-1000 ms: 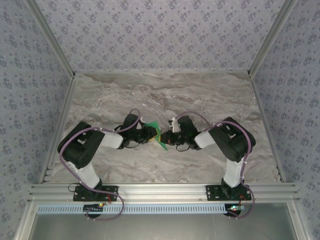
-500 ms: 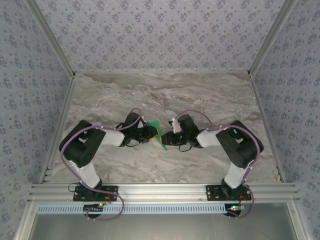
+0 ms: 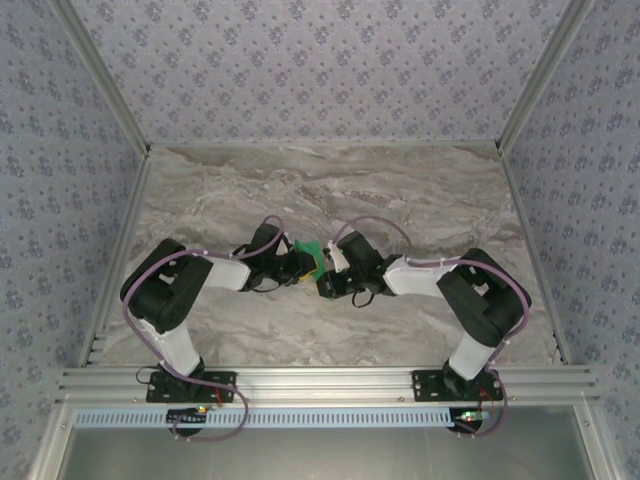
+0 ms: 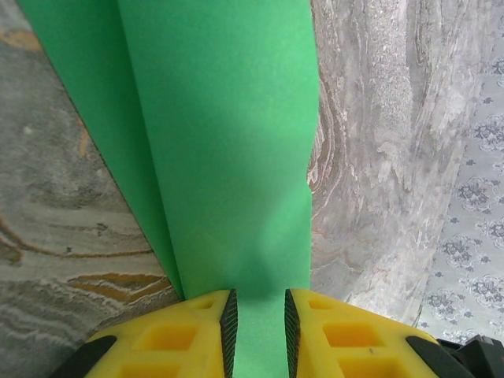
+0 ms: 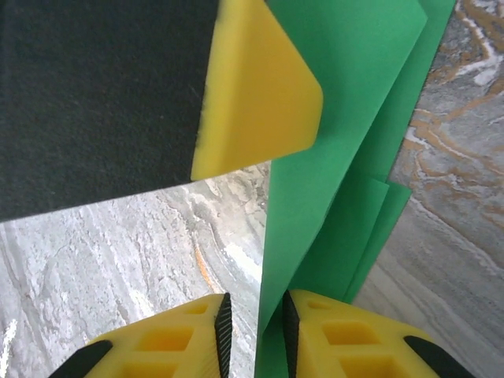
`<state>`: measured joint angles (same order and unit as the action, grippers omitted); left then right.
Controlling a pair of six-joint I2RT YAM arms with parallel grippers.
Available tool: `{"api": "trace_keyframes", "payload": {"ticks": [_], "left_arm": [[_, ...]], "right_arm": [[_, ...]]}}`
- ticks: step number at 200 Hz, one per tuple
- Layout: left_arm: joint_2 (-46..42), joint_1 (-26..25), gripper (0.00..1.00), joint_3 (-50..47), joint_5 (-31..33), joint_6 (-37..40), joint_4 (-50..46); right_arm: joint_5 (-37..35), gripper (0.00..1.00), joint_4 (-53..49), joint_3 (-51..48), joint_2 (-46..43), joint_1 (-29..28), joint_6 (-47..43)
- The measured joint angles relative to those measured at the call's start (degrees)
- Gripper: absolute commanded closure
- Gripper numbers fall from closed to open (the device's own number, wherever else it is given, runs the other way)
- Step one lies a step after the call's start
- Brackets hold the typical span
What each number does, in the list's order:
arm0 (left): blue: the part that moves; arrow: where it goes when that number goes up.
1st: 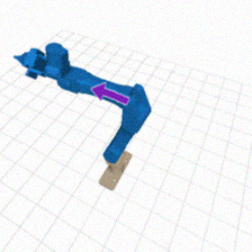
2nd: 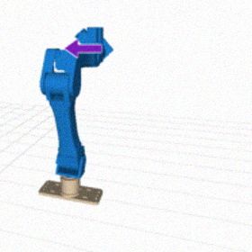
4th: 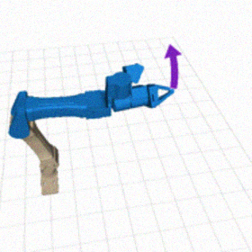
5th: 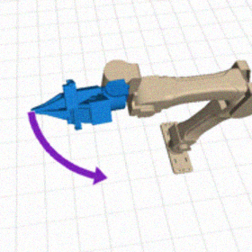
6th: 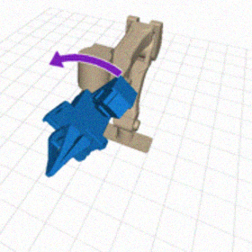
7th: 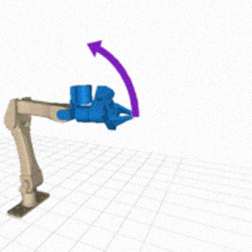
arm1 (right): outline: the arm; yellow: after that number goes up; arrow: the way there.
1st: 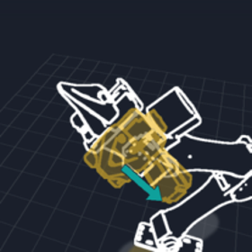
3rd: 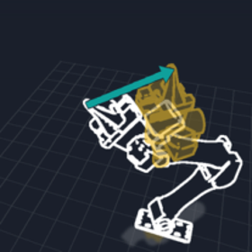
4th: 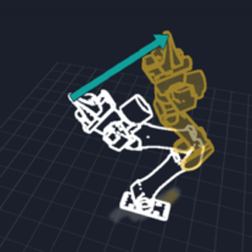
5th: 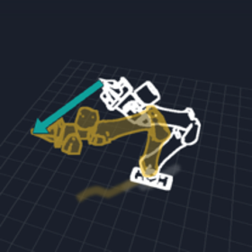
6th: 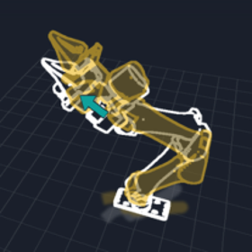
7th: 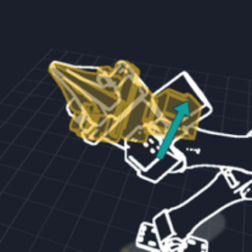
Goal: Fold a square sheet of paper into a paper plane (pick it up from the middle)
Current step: Fold the wing for the fifth time at the center of the table.
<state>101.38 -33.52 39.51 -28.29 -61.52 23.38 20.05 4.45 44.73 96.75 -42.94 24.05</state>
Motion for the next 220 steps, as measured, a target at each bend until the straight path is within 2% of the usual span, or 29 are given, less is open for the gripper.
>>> {"api": "trace_keyframes", "payload": {"ticks": [35, 103, 171, 220], "left_arm": [[0.0, 0.0, 0.74, 0.1, 0.0, 0.0, -0.3], [-0.5, 0.1, 0.71, 0.2, 0.0, 0.4, -0.8], [-11.0, 0.5, 0.66, -3.2, 0.2, 3.3, -1.2], [-11.7, 0.0, 0.66, -7.9, -0.5, 3.4, 0.9]], "right_arm": [[-1.8, 0.80, -1.2, 0.5, 0.1, -0.1, -0.6], [-1.0, 1.00, -0.6, 0.2, 0.7, 0.3, -0.1], [11.7, 1.00, 11.7, -5.5, 1.3, 5.9, 7.4], [18.3, 1.00, 19.6, -6.6, 3.2, 7.5, 14.2]]}}
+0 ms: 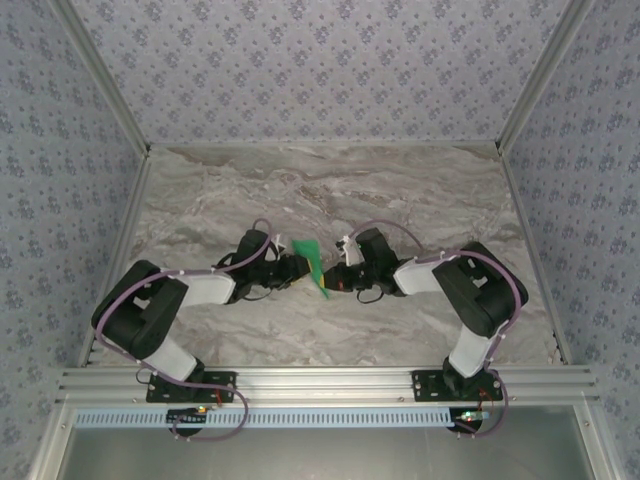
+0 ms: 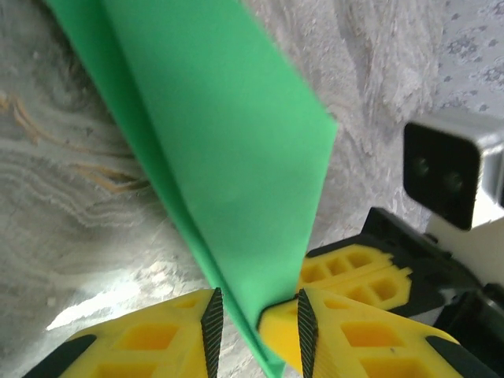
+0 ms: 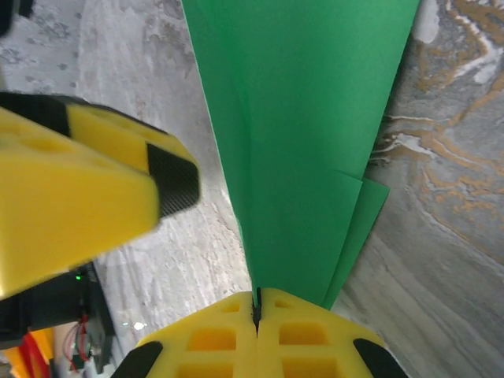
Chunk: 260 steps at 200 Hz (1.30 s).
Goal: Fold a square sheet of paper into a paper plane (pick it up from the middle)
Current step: Fold the wing for the fifth time at the center of the table.
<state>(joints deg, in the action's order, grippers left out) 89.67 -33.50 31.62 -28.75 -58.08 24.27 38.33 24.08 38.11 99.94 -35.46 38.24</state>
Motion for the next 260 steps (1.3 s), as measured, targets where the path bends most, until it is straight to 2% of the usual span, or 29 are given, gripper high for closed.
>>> {"api": "trace_keyframes", "payload": {"ticks": [76, 188, 221, 260], "left_arm": [[3.7, -1.6, 0.68, 0.2, -0.6, 0.0, 6.4], [9.9, -2.2, 0.70, 2.2, -0.9, 0.0, 8.8], [10.5, -2.2, 0.71, 2.7, -0.8, 0.0, 8.1], [10.6, -2.3, 0.71, 3.2, -0.8, 0.0, 7.0]], "right_arm": [[2.3, 1.00, 4.4, -0.7, 4.0, 0.7, 5.8], [3.0, 1.00, 5.0, -0.7, 5.1, 0.9, 6.4], [2.6, 0.89, 3.8, -0.5, 4.7, 0.9, 5.7], [1.2, 0.87, -1.2, -0.4, 2.2, 0.8, 3.8]]}}
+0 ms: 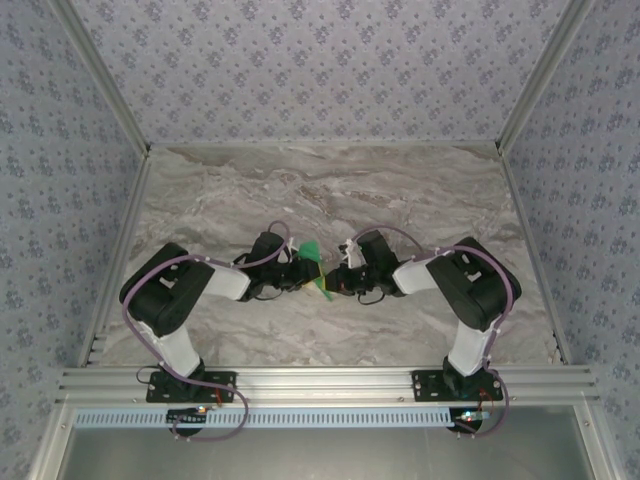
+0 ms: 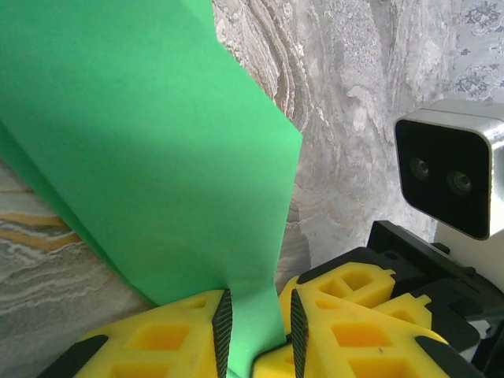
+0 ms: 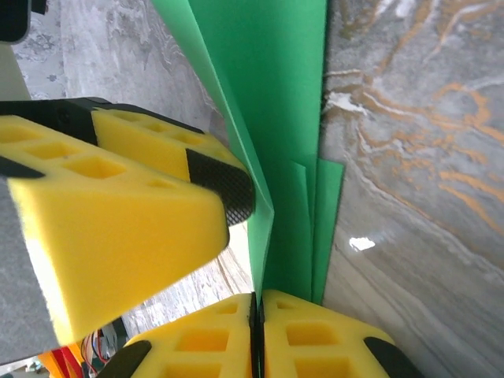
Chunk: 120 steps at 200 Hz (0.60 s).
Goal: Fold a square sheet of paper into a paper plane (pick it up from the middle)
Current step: Fold the wing for the fifth time at the center of the table.
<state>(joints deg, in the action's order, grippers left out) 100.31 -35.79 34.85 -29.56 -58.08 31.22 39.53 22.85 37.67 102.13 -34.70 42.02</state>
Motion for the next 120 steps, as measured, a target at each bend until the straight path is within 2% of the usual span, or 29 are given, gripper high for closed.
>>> {"api": "trace_keyframes", "payload": {"ticks": [79, 120], "left_arm": [[0.2, 0.0, 0.71, 1.2, 0.0, 0.0, -2.3], [0.4, 0.0, 0.73, 2.6, 0.0, 0.0, -5.2]], "right_arm": [[-1.0, 0.94, -3.4, -0.2, -0.9, -0.1, -1.2], [-1.6, 0.86, -5.4, 0.5, -1.4, -0.3, -1.5]]}}
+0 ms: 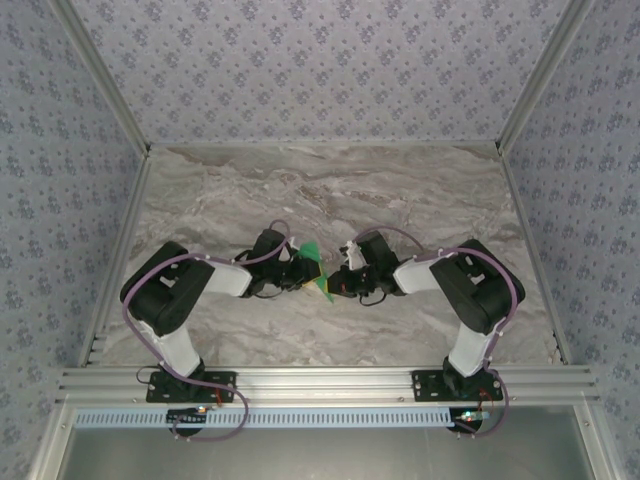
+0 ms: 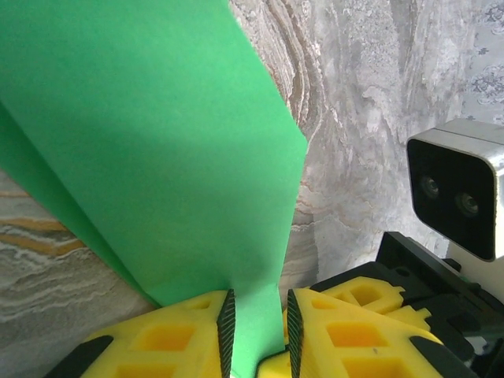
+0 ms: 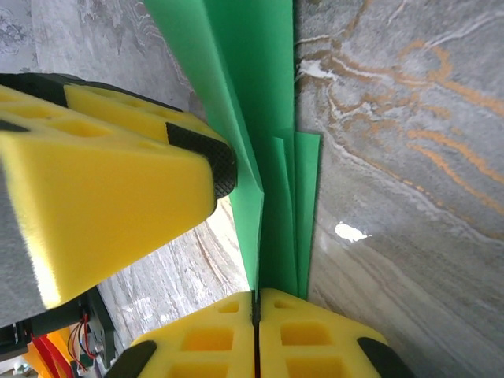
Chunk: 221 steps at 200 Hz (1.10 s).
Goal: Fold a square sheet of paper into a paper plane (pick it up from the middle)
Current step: Fold the wing for the fifth time at the center of the table.
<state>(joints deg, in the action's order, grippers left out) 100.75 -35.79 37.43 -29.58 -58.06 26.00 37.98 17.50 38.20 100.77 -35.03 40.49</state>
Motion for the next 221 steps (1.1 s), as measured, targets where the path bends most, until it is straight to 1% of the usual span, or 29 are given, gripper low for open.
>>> {"api": "trace_keyframes", "payload": {"ticks": [20, 39, 72, 103, 121, 146, 160, 175, 184, 197, 221], "left_arm": [[0.2, 0.0, 0.74, 1.0, 0.0, 0.0, -2.0], [0.3, 0.0, 0.74, 1.9, 0.0, 0.1, -3.8], [0.9, 0.0, 0.74, 3.5, -0.3, 0.2, -6.8], [1.3, 0.2, 0.75, 4.6, -0.8, 0.2, -8.5], [1.4, 0.3, 0.75, 4.9, -0.9, 0.2, -9.2], [1.4, 0.3, 0.75, 5.1, -0.9, 0.2, -9.5], [1.4, 0.3, 0.75, 5.1, -0.9, 0.2, -9.6], [1.4, 0.3, 0.75, 5.1, -0.9, 0.3, -9.6], [1.4, 0.3, 0.75, 5.1, -0.9, 0.4, -9.6], [1.4, 0.3, 0.75, 5.2, -0.9, 0.4, -9.8], [1.4, 0.3, 0.76, 5.2, -0.9, 0.5, -9.8]], "right_arm": [[-0.7, 0.82, -2.8, 0.0, -1.6, -0.3, -1.1], [-1.0, 0.82, -6.0, 0.0, -3.3, -0.3, -2.5], [-1.2, 0.90, -9.2, 0.0, -3.9, -0.3, -4.7], [-1.5, 0.92, -9.8, 0.4, -2.9, -0.2, -5.2], [-1.3, 0.89, -10.5, 0.8, -2.8, -0.2, -5.2], [-1.8, 0.82, -11.3, 1.0, -3.4, -0.3, -5.2], [-3.4, 0.78, -13.3, 1.0, -5.4, -0.6, -5.2], [-5.5, 0.77, -15.4, 1.0, -8.5, -0.9, -5.4], [-6.6, 0.79, -16.4, 1.0, -10.4, -1.2, -5.5], [-8.0, 0.84, -17.7, 1.9, -12.3, -2.2, -5.7], [-9.2, 0.93, -18.9, 4.9, -11.7, -4.5, -6.3]]}}
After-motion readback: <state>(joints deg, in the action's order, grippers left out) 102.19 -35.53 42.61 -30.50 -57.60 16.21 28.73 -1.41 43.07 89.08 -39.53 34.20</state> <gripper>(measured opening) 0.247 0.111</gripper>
